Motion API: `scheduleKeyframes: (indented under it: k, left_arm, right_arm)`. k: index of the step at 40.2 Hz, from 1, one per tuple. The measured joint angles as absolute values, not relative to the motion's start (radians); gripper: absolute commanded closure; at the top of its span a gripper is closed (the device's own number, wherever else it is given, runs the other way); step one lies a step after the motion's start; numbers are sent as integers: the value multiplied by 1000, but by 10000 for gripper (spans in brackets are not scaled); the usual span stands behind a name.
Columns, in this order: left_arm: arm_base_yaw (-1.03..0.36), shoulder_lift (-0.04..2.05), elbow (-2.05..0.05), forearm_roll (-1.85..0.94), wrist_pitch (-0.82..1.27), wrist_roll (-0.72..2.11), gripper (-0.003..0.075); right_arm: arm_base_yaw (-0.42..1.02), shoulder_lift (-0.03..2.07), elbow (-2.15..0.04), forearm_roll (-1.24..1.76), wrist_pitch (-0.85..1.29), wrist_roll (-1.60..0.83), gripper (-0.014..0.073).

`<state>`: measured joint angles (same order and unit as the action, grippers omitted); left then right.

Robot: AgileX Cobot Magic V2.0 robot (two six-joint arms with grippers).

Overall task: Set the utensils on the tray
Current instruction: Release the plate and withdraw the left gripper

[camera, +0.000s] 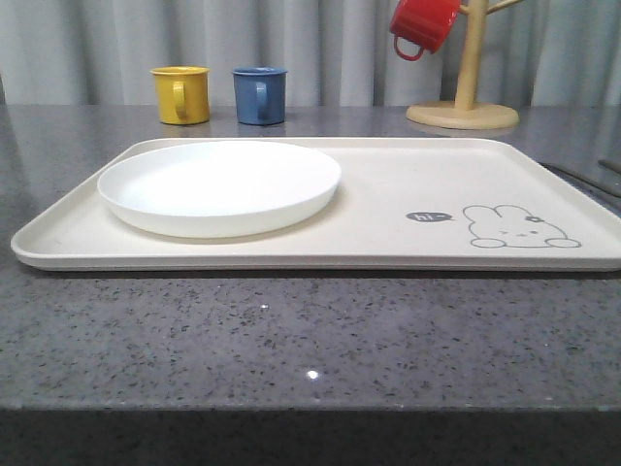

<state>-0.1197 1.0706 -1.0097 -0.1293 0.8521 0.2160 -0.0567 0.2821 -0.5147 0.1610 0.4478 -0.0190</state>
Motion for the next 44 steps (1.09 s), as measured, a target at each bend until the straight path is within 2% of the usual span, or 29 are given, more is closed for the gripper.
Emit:
scheduleKeyframes:
  k: [11,20,28,44]
  left_arm:
    - [-124,575,-588,-151,452,216,738]
    - [-124,242,-384,-153,392,216,738]
    - [-124,130,-354,-153,389,216,738]
    - [-124,129,-352,-153,387,216,738]
  right_arm:
    - [-57,282,-515,161,448,-19,-40]
    - [-57,282,-515,161,448,-19,-40]
    - [-57,282,-515,161,448,-19,-40]
    - [-57,282,-515,161,448,-19,-40]
